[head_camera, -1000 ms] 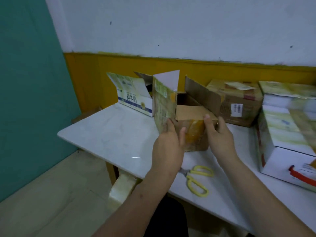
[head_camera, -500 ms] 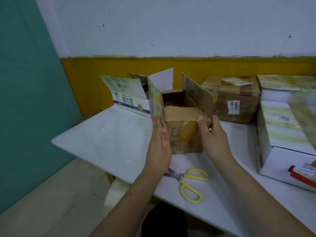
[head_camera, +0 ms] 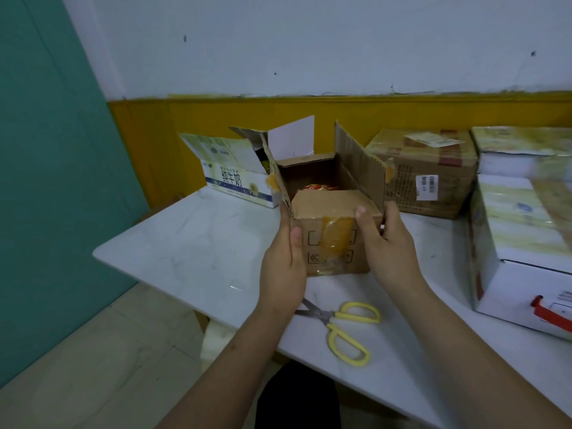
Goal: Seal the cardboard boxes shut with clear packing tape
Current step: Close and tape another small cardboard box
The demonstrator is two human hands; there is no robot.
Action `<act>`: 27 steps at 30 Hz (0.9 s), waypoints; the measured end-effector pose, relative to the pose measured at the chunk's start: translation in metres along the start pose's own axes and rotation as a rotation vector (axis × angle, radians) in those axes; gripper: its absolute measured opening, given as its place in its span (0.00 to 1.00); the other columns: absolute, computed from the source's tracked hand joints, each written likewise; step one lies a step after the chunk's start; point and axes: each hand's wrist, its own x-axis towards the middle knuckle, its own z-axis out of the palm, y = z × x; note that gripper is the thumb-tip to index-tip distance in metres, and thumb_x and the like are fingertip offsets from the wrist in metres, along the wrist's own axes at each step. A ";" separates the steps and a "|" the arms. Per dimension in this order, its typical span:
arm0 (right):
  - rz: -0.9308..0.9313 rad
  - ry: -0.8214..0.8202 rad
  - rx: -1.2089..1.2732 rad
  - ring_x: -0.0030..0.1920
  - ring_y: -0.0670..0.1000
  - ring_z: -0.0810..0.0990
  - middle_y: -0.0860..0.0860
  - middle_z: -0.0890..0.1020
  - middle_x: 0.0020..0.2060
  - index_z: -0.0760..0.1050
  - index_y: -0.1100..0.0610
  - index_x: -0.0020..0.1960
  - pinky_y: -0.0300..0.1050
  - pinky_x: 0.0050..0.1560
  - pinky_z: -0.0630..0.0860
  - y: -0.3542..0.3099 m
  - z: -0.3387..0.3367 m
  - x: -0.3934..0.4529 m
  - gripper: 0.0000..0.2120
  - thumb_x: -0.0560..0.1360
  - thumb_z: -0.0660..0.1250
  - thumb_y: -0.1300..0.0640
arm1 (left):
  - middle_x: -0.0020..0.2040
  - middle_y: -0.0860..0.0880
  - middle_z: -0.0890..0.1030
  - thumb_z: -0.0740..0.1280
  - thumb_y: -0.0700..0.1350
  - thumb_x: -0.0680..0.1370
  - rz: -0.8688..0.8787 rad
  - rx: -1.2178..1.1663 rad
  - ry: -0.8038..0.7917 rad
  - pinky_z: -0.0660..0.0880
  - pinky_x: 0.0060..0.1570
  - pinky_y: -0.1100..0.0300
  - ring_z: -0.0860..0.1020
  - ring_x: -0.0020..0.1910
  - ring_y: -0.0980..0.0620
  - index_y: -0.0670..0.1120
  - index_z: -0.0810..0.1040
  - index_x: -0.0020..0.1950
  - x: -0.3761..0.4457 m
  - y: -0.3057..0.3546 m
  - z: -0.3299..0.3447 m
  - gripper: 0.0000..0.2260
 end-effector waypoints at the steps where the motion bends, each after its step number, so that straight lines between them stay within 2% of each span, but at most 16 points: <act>1: -0.010 0.005 -0.008 0.46 0.45 0.75 0.48 0.75 0.44 0.65 0.51 0.53 0.39 0.38 0.67 0.001 0.001 0.000 0.13 0.81 0.57 0.40 | 0.63 0.51 0.81 0.49 0.59 0.84 -0.002 -0.008 0.018 0.77 0.61 0.61 0.79 0.61 0.56 0.54 0.63 0.80 0.000 -0.001 0.000 0.25; 3: -0.035 0.022 -0.038 0.45 0.49 0.74 0.49 0.74 0.43 0.65 0.51 0.51 0.41 0.38 0.66 0.002 0.002 0.000 0.14 0.81 0.57 0.40 | 0.60 0.52 0.82 0.51 0.53 0.86 -0.004 0.003 0.051 0.77 0.56 0.68 0.80 0.58 0.56 0.52 0.67 0.79 0.003 -0.001 0.001 0.21; 5: -0.042 0.031 -0.054 0.45 0.50 0.74 0.49 0.74 0.42 0.65 0.51 0.50 0.42 0.37 0.66 0.003 0.002 0.001 0.14 0.81 0.57 0.40 | 0.57 0.54 0.81 0.50 0.52 0.86 0.009 0.047 0.059 0.75 0.52 0.73 0.80 0.56 0.56 0.52 0.67 0.79 0.004 0.000 0.001 0.21; 7: -0.040 0.029 -0.062 0.45 0.50 0.75 0.49 0.74 0.42 0.65 0.51 0.50 0.42 0.37 0.66 0.004 0.002 0.001 0.15 0.81 0.57 0.39 | 0.61 0.54 0.80 0.49 0.57 0.86 0.023 0.036 0.015 0.76 0.58 0.67 0.79 0.58 0.56 0.53 0.63 0.80 0.003 -0.002 0.000 0.23; 9: -0.035 0.035 -0.057 0.47 0.51 0.75 0.50 0.75 0.45 0.66 0.51 0.52 0.40 0.38 0.66 0.006 0.001 0.002 0.15 0.81 0.56 0.39 | 0.68 0.53 0.78 0.49 0.60 0.84 0.017 -0.010 -0.087 0.75 0.66 0.57 0.77 0.65 0.56 0.54 0.58 0.82 0.002 -0.007 0.000 0.26; 11: -0.031 0.047 -0.056 0.48 0.51 0.75 0.50 0.76 0.47 0.66 0.50 0.53 0.40 0.39 0.67 0.008 0.000 0.002 0.15 0.81 0.56 0.38 | 0.71 0.52 0.76 0.52 0.55 0.84 -0.033 -0.092 -0.137 0.72 0.70 0.55 0.75 0.69 0.56 0.52 0.60 0.82 0.002 -0.011 -0.002 0.25; 15: -0.015 0.054 -0.043 0.46 0.52 0.76 0.50 0.77 0.44 0.65 0.49 0.49 0.48 0.39 0.67 0.010 0.000 0.003 0.15 0.80 0.57 0.37 | 0.66 0.50 0.80 0.56 0.42 0.87 -0.093 -0.194 -0.104 0.75 0.66 0.60 0.78 0.64 0.60 0.46 0.70 0.77 0.006 -0.008 -0.005 0.18; 18: 0.006 0.060 -0.026 0.46 0.51 0.76 0.51 0.77 0.45 0.66 0.51 0.49 0.49 0.41 0.68 0.010 -0.001 0.003 0.16 0.80 0.58 0.37 | 0.67 0.52 0.80 0.58 0.46 0.86 -0.083 -0.204 -0.131 0.75 0.66 0.58 0.77 0.66 0.58 0.48 0.68 0.78 0.008 -0.005 -0.009 0.19; 20: 0.028 0.060 0.009 0.46 0.51 0.76 0.50 0.77 0.45 0.67 0.51 0.49 0.48 0.41 0.68 0.009 -0.004 0.004 0.15 0.80 0.58 0.38 | 0.69 0.53 0.78 0.58 0.50 0.86 -0.080 -0.194 -0.177 0.74 0.66 0.61 0.75 0.69 0.57 0.50 0.64 0.80 0.008 -0.004 -0.010 0.22; 22: 0.058 0.069 0.055 0.46 0.49 0.76 0.49 0.77 0.44 0.68 0.51 0.49 0.47 0.41 0.68 0.008 -0.008 0.005 0.14 0.81 0.59 0.40 | 0.69 0.55 0.78 0.58 0.48 0.86 -0.066 -0.171 -0.208 0.73 0.62 0.69 0.75 0.67 0.63 0.50 0.63 0.80 0.007 -0.002 -0.011 0.22; 24: 0.072 0.077 0.072 0.45 0.47 0.75 0.48 0.76 0.42 0.68 0.52 0.48 0.46 0.40 0.68 0.009 -0.011 0.007 0.13 0.81 0.59 0.42 | 0.67 0.56 0.79 0.58 0.47 0.86 -0.023 -0.137 -0.205 0.72 0.60 0.72 0.75 0.65 0.66 0.51 0.64 0.80 0.005 -0.001 -0.009 0.21; 27: 0.075 0.075 0.068 0.43 0.47 0.74 0.48 0.74 0.40 0.66 0.50 0.44 0.47 0.40 0.68 0.008 -0.011 0.009 0.12 0.81 0.60 0.43 | 0.67 0.53 0.79 0.58 0.46 0.86 0.023 -0.091 -0.149 0.73 0.61 0.70 0.76 0.66 0.62 0.49 0.66 0.79 0.003 0.000 -0.007 0.20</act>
